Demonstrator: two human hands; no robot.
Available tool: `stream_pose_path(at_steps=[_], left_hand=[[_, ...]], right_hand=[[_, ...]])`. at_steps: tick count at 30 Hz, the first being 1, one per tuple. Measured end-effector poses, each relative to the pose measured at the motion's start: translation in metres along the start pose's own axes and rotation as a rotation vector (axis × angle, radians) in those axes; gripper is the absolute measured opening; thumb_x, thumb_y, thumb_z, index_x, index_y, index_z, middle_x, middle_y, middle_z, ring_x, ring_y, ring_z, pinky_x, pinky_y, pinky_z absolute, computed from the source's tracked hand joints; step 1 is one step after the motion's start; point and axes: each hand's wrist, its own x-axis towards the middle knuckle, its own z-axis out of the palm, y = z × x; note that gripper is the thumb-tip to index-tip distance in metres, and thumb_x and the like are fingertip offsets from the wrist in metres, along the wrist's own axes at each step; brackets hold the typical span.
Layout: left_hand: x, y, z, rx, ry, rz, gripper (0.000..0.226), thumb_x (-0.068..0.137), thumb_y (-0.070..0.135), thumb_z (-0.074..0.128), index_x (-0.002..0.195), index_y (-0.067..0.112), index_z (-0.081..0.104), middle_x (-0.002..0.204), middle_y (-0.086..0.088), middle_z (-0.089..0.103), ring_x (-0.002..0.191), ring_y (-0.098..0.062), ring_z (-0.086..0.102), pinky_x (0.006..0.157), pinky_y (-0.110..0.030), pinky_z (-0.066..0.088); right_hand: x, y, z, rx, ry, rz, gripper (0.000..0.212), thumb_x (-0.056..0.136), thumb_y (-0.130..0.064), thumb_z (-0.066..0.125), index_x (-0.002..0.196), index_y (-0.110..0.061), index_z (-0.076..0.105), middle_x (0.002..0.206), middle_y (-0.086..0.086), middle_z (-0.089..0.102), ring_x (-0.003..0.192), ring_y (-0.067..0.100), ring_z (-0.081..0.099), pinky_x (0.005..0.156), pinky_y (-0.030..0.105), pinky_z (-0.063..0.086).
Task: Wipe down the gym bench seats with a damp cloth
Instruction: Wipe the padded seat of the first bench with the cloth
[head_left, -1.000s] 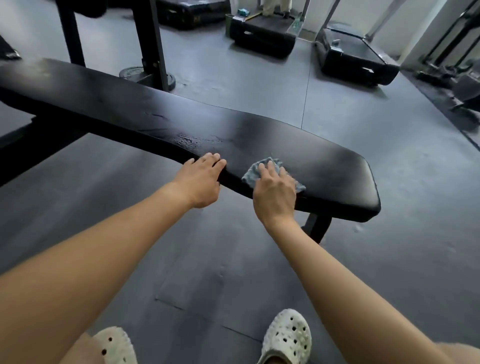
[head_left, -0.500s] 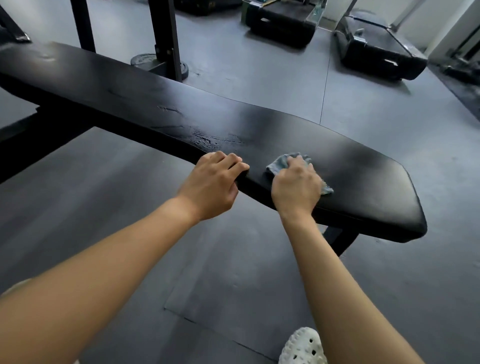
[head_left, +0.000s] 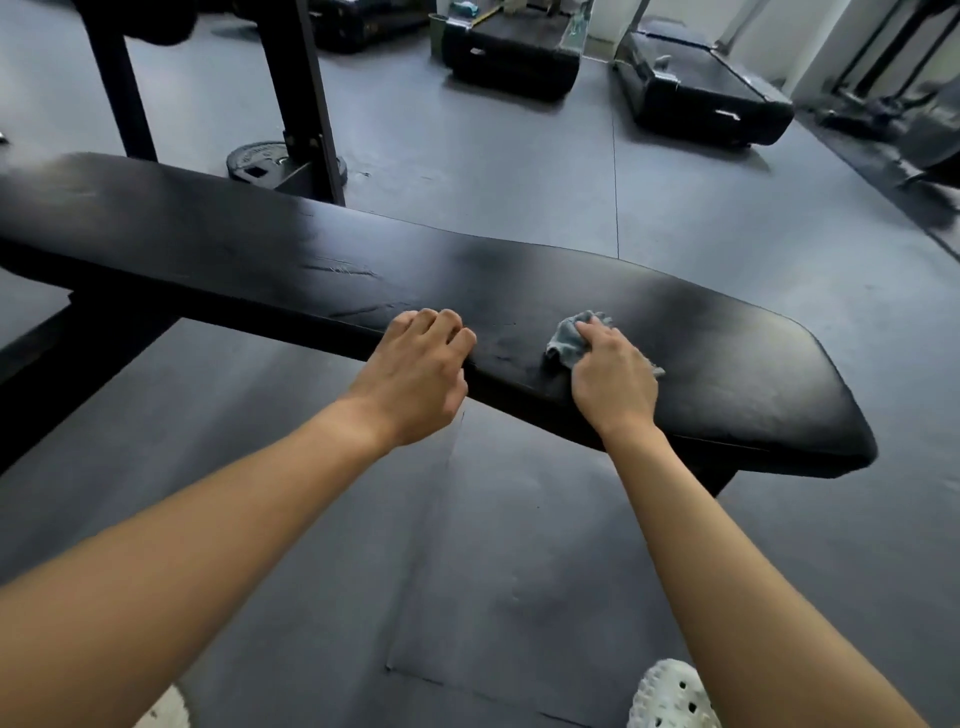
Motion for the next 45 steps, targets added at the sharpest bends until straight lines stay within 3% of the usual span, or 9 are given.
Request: stream_pose_path(at_steps=[3,7,12,16,19,22,32,36,45], left_hand=[[-0.008,-0.009,-0.013,0.072,-0.091,-0.054,0.038,0.091,0.029,0.056,0.126,0.014,0.058,0.129,-0.011,0.053,0.116,-0.033,0.054,0.105,-0.047,0.042],[-0.026,-0.028,-0.023,0.180,-0.209,-0.113,0.047,0.092,0.036,0.053,0.134,0.013,0.052,0.136,-0.014,0.049,0.120,-0.034,0.052,0.105,-0.048,0.040],[-0.033,-0.047,-0.024,0.172,-0.265,-0.119,0.053,0.094,0.034,0.051,0.141,0.012,0.042,0.142,-0.012,0.043,0.128,-0.031,0.044,0.104,-0.043,0.039],[-0.034,-0.043,-0.022,0.139,-0.295,-0.115,0.063,0.095,0.035,0.051,0.149,0.006,0.033,0.146,-0.014,0.038,0.133,-0.032,0.038,0.104,-0.042,0.040],[-0.031,-0.045,-0.026,0.117,-0.306,-0.108,0.056,0.096,0.034,0.051,0.143,0.007,0.038,0.141,-0.012,0.039,0.128,-0.031,0.040,0.094,-0.040,0.045],[-0.026,-0.047,-0.029,0.069,-0.305,-0.127,0.048,0.096,0.032,0.050,0.137,0.008,0.043,0.138,-0.012,0.041,0.126,-0.031,0.040,0.091,-0.040,0.049],[-0.019,-0.041,-0.026,0.119,-0.234,-0.154,0.050,0.096,0.034,0.053,0.139,0.011,0.041,0.136,-0.012,0.044,0.124,-0.031,0.044,0.092,-0.040,0.045],[-0.014,-0.026,-0.023,0.143,-0.175,-0.199,0.041,0.094,0.034,0.053,0.129,0.012,0.049,0.133,-0.013,0.048,0.122,-0.033,0.048,0.096,-0.043,0.044],[-0.012,0.010,-0.006,0.097,-0.159,0.102,0.043,0.088,0.031,0.054,0.126,0.012,0.051,0.129,-0.009,0.052,0.110,-0.030,0.052,0.092,-0.041,0.047]], right_hand=[[-0.002,-0.022,0.013,-0.063,-0.011,0.017,0.051,0.094,-0.008,0.044,0.142,-0.018,0.055,0.153,0.006,0.049,0.139,0.033,0.043,0.117,0.045,0.032],[-0.012,-0.066,0.034,-0.089,-0.147,-0.207,0.056,0.100,-0.010,0.039,0.155,-0.022,0.039,0.167,0.002,0.028,0.153,0.032,0.023,0.124,0.045,0.017],[-0.015,-0.085,0.038,-0.038,-0.261,-0.429,0.055,0.103,-0.011,0.038,0.155,-0.028,0.040,0.166,-0.006,0.029,0.154,0.023,0.023,0.124,0.040,0.017],[-0.012,-0.068,0.022,0.005,-0.134,-0.262,0.054,0.099,-0.011,0.042,0.148,-0.031,0.053,0.158,-0.011,0.043,0.147,0.015,0.037,0.118,0.030,0.026],[-0.014,-0.055,0.018,-0.039,0.015,-0.033,0.053,0.097,-0.009,0.041,0.145,-0.023,0.055,0.152,0.001,0.052,0.141,0.026,0.045,0.114,0.039,0.035],[-0.012,-0.057,0.029,-0.110,0.016,0.001,0.054,0.096,-0.008,0.041,0.149,-0.018,0.050,0.158,0.005,0.045,0.145,0.033,0.038,0.120,0.045,0.029],[-0.019,-0.100,0.041,-0.148,-0.349,-0.576,0.065,0.104,-0.015,0.045,0.161,-0.033,0.021,0.170,-0.008,0.014,0.157,0.023,0.010,0.127,0.040,0.010],[-0.022,-0.077,0.035,-0.040,-0.216,-0.465,0.051,0.106,-0.020,0.038,0.156,-0.032,0.039,0.164,-0.011,0.032,0.153,0.015,0.025,0.125,0.038,0.022],[-0.008,0.027,-0.003,-0.086,0.025,0.043,0.050,0.099,-0.013,0.042,0.147,-0.018,0.053,0.154,0.006,0.050,0.142,0.030,0.044,0.117,0.045,0.034]])
